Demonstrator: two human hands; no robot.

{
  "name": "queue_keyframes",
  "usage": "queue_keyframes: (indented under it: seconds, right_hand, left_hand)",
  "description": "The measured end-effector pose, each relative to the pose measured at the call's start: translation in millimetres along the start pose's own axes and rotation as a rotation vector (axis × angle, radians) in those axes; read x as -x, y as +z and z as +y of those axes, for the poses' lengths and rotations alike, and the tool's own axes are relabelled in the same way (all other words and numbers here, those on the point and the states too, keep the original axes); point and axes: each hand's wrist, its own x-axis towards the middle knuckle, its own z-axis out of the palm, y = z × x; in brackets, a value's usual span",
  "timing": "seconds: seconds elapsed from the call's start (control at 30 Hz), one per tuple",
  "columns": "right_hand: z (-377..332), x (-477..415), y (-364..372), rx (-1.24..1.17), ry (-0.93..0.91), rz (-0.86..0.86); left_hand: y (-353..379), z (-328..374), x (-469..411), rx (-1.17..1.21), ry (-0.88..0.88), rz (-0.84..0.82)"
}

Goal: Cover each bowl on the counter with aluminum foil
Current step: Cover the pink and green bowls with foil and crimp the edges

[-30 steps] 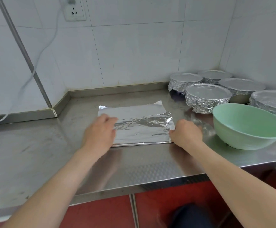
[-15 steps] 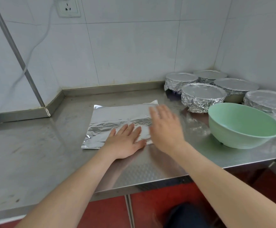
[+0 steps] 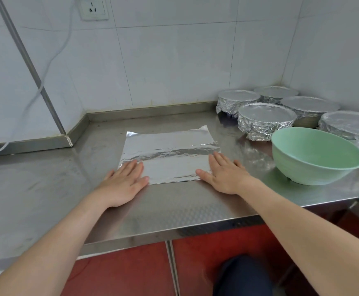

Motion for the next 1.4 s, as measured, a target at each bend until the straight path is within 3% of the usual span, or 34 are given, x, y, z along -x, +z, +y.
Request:
queue_keyframes:
  seconds: [0.13,0.2,0.3,0.4,0.47,0.6,0.93,1.07,1.2,1.3,1.4]
  right_hand:
    - [13,4,-12,-0.019,0.113,-0.075]
    - [8,4,-15,-0.005,0.119,0.015]
    - [-24,-8,-12,0.031,-0.072,0.242]
    - [-58,-26,2,-0.022,-0.260,0.204]
    - [-59,-40,6,-0.069,-0.270,0.175]
    - [-29,-50,2,0.000,-0.134,0.067]
    - [14,-46,-8,-0.013,0.177,0.018]
    - [22,-33,-5,-0.119,0.239,0.125]
    - [18,-12,-3,-0.289,0.041,0.369]
    - [8,7,-5,-0.231,-0.137,0.246]
    - [8,21,-8,-0.203,-0.188,0.219]
  left_hand:
    - [-9,-19,6,-0.016,-0.095,-0.078]
    - [-17,-12,0,-0.018,-0.124,0.032]
    - [-19,28,-25,0.013,0.063,0.246]
    - [-3,68,-48,0.005,0.278,0.227]
    - [2,72,-61,0.007,0.276,0.187]
    - [-3,41,-58,-0.029,0.166,0.091]
    - [0,-33,-26,0.009,-0.065,0.104]
    - [-8,-37,-23,-0.027,-0.119,0.156]
    - [-17,18,-17,0.129,0.204,0.232]
    - [-21,65,-15,0.089,0.420,0.241]
    - [-27,76,-19,-0.033,0.495,0.258]
